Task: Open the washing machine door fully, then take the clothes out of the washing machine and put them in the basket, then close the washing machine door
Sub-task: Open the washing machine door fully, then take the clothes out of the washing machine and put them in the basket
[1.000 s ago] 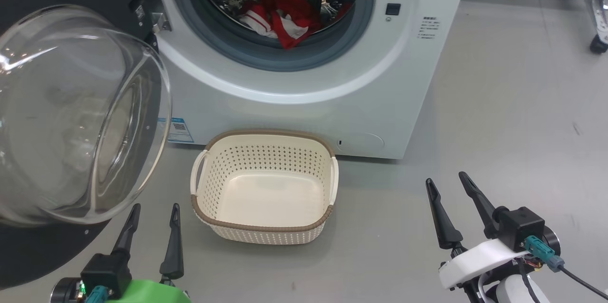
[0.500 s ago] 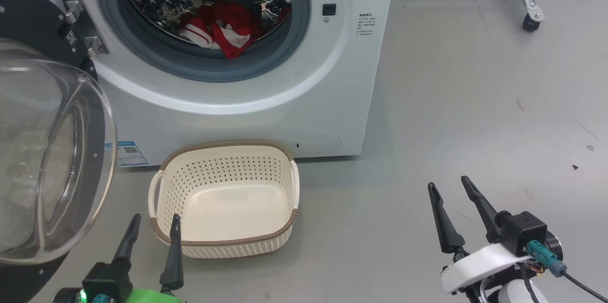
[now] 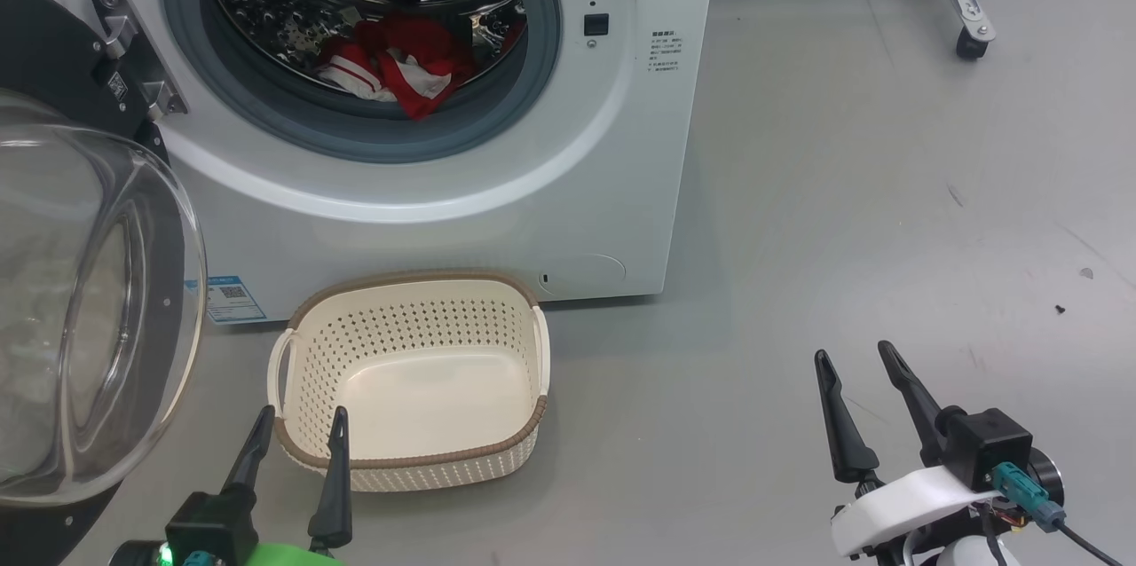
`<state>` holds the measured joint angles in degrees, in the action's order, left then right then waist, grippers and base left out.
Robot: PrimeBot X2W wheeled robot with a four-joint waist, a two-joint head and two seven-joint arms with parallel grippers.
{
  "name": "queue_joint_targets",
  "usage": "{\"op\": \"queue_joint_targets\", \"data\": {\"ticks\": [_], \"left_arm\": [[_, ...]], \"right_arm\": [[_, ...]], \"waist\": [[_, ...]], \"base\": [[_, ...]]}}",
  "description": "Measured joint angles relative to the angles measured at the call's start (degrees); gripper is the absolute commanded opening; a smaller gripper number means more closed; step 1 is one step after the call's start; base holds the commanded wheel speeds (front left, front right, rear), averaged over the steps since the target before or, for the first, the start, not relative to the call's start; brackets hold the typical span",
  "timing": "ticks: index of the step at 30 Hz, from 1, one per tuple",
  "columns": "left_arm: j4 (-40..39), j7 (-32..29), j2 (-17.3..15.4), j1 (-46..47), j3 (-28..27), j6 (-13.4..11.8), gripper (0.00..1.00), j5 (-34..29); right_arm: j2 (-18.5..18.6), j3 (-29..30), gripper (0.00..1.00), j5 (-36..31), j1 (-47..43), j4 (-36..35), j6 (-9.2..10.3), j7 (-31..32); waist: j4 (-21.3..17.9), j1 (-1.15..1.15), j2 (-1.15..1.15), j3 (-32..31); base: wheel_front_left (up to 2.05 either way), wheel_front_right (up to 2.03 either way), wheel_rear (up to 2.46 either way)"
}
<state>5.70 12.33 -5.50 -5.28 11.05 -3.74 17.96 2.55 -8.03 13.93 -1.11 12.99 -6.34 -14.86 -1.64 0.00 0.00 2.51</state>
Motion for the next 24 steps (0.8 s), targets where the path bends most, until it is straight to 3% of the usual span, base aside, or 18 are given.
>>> {"op": "queue_joint_targets", "data": {"ticks": [24], "left_arm": [[-0.89, -0.67, 0.01, -0.81, 0.15, -0.57, 1.00, -0.51]], "right_arm": [[-0.02, -0.27, 1.00, 0.19, -0.57, -0.36, 0.00, 0.00]], "waist": [[-0.27, 0.00, 0.00, -0.48]], "base": [[0.02, -0.07, 0.05]]}}
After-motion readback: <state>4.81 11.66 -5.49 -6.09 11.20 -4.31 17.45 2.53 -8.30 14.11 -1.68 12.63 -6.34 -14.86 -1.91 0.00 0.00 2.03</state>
